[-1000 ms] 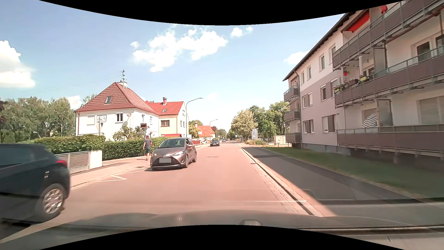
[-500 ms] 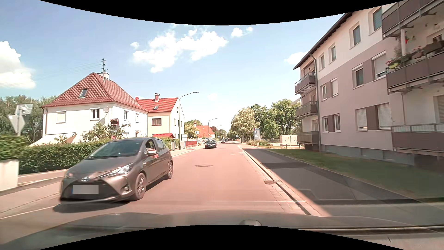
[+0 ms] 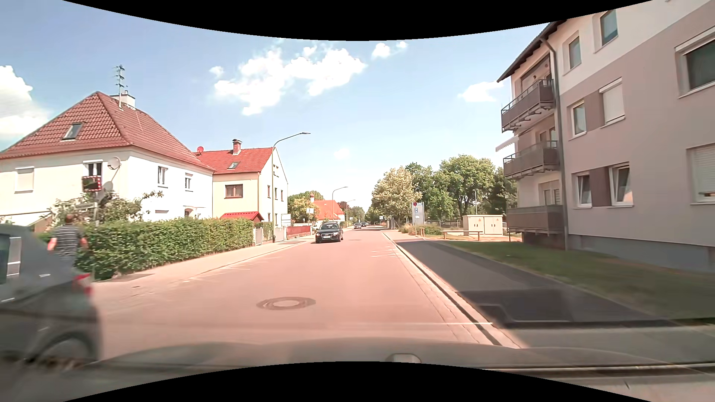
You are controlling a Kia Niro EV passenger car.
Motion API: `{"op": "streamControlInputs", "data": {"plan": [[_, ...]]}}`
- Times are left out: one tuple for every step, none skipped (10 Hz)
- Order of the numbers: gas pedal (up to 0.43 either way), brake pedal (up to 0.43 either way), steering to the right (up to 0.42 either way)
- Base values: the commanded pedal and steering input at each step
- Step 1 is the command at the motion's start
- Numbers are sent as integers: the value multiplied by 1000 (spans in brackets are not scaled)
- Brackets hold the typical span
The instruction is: Follow the waypoints while adhering to traffic rules and regulations
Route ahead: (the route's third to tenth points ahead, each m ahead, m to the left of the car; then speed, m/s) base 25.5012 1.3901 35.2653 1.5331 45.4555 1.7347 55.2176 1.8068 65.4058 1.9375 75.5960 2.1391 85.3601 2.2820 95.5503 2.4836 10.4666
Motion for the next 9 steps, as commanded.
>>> {"op": "streamControlInputs", "data": {"plan": [[118, 0, -2], [150, 0, -2], [220, 0, -3], [220, 0, -3], [220, 0, -3], [220, 0, -3], [228, 0, -3], [240, 0, -3], [240, 0, -3]]}}
